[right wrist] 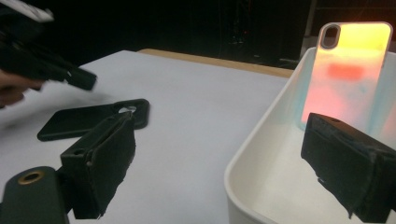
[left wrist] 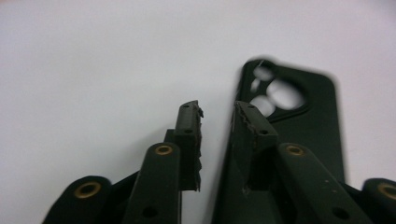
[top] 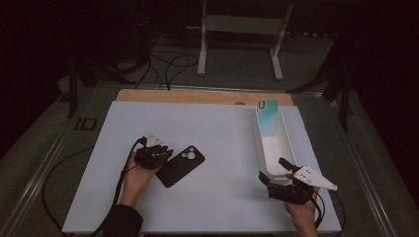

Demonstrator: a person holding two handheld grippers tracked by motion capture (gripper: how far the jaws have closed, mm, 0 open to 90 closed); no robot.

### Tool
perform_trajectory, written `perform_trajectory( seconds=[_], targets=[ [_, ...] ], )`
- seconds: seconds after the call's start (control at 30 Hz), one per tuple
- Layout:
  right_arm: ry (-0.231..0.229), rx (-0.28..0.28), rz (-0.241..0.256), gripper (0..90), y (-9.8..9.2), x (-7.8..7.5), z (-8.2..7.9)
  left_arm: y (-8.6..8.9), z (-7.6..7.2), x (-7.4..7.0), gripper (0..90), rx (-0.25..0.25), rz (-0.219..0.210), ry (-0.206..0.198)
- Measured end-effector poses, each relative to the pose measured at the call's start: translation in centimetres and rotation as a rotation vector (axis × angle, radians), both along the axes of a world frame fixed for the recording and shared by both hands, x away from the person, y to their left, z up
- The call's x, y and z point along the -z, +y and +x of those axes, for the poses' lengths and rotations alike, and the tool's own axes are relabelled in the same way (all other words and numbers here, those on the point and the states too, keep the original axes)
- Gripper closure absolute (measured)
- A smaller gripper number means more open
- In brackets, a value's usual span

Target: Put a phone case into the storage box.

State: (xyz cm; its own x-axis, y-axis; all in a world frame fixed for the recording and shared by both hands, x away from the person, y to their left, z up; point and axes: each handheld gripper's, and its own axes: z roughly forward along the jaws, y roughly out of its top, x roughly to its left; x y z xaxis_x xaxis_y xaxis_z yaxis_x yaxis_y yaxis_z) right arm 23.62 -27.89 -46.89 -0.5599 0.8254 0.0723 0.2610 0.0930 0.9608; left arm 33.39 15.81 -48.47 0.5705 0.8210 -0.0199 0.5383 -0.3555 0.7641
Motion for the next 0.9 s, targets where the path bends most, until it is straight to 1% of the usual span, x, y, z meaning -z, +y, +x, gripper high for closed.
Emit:
perform_trajectory(
  seconds=[0.07, 0.13, 0.2, 0.23, 0.27, 0.3, 0.33, 0.37, 0.4, 0.47, 0.5, 0.53, 0.57, 0.6, 0.63, 0.7, 0.77, 0.8, 0.9],
  targets=[
    [-0.002, -0.003, -0.008, 9.9, 0.2, 0.0, 0.0, 0.5, -0.9, -0.8, 67.0, 0.005, -0.041, -0.046],
    [0.007, -0.018, -0.005, 11.2, 0.3, -0.1, 0.0, 1.1, -1.8, -1.5, 61.9, -0.007, -0.078, -0.091],
    [0.009, -0.030, -0.001, 12.1, 0.3, -0.2, -0.1, 1.9, -2.7, -2.0, 57.2, -0.014, -0.128, -0.123],
    [0.005, -0.029, -0.004, 12.1, 0.3, -0.2, 0.0, 2.2, -3.2, -2.2, 53.1, -0.024, -0.152, -0.138],
    [0.003, -0.029, -0.006, 12.1, 0.3, -0.2, 0.0, 2.6, -3.6, -2.3, 47.7, -0.034, -0.158, -0.149],
    [0.003, -0.027, -0.006, 12.0, 0.3, -0.2, 0.0, 2.8, -4.1, -2.4, 43.0, -0.050, -0.154, -0.163],
    [0.003, -0.027, -0.006, 12.0, 0.3, -0.2, 0.0, 2.8, -4.1, -2.4, 38.0, -0.050, -0.154, -0.163],
    [0.001, -0.025, -0.005, 12.0, 0.2, -0.2, 0.0, 3.3, -5.0, -2.5, 38.0, -0.078, -0.139, -0.193],
    [0.001, -0.023, -0.003, 11.9, 0.2, -0.2, 0.0, 3.6, -5.4, -2.6, 31.0, -0.088, -0.140, -0.204],
    [-0.004, -0.018, -0.005, 11.0, 0.2, -0.2, 0.0, 4.2, -6.3, -2.6, 26.6, -0.101, -0.148, -0.225],
    [-0.006, -0.014, -0.010, 11.0, 0.2, -0.2, 0.0, 4.3, -6.6, -2.6, 23.5, -0.112, -0.143, -0.234],
    [-0.006, -0.014, -0.010, 11.0, 0.2, -0.2, 0.0, 4.3, -6.6, -2.6, 20.4, -0.112, -0.143, -0.234],
    [-0.004, -0.012, -0.011, 10.7, 0.2, -0.2, 0.1, 4.8, -7.3, -2.5, 20.4, -0.130, -0.131, -0.252],
    [-0.002, -0.014, -0.011, 10.3, 0.2, -0.2, 0.1, 5.0, -7.6, -2.5, 14.2, -0.137, -0.122, -0.260],
    [-0.004, -0.014, -0.012, 10.3, 0.2, -0.2, 0.1, 5.2, -7.9, -2.5, 12.2, -0.140, -0.116, -0.264],
    [-0.008, -0.011, -0.012, 10.3, 0.2, -0.2, 0.0, 5.6, -8.5, -2.4, 5.4, -0.129, -0.123, -0.260],
    [-0.011, -0.012, -0.012, 10.3, 0.1, -0.2, 0.0, 6.0, -9.1, -2.2, 1.5, -0.131, -0.117, -0.262],
    [-0.008, -0.011, -0.011, 9.7, 0.1, -0.2, 0.1, 6.1, -9.4, -2.0, 1.0, -0.126, -0.122, -0.259],
    [-0.007, -0.014, -0.011, 9.2, 0.1, -0.2, 0.1, 6.6, -10.1, -1.6, 0.8, -0.125, -0.114, -0.255]
  ],
)
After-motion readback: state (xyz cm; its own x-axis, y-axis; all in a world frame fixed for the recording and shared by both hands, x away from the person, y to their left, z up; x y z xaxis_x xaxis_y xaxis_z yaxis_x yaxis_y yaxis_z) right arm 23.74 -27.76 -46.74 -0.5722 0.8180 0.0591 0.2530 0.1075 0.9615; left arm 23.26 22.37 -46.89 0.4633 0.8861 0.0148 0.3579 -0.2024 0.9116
